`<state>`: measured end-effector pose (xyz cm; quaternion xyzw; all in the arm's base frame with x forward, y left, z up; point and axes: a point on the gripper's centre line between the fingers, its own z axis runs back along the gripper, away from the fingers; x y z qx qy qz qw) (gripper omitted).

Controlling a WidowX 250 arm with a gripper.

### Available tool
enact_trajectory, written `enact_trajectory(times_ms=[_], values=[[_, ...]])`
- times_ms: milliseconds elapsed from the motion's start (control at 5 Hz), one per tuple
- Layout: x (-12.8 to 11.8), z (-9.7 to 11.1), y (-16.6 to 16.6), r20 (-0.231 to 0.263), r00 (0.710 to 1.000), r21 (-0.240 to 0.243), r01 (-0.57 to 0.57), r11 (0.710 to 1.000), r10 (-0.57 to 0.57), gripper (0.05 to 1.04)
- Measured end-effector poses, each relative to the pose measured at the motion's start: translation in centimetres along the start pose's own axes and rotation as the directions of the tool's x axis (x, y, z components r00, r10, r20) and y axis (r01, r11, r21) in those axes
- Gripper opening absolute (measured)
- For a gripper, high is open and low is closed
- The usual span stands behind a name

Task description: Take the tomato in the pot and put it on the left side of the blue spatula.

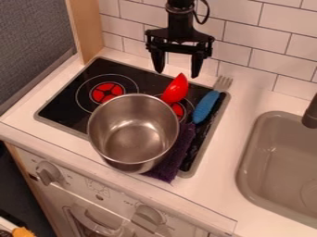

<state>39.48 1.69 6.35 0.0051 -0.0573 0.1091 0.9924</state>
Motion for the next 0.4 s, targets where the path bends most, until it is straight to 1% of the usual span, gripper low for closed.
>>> enact_trajectory(times_ms=[200, 400], values=[[-0.53, -0.4, 0.11, -0.019, 0.999, 0.004, 0.026, 1.0, -0.026, 1.006], [-0.91, -0.27, 0.74, -0.016, 0.998, 0.042, 0.067, 0.997, -0.066, 1.006]])
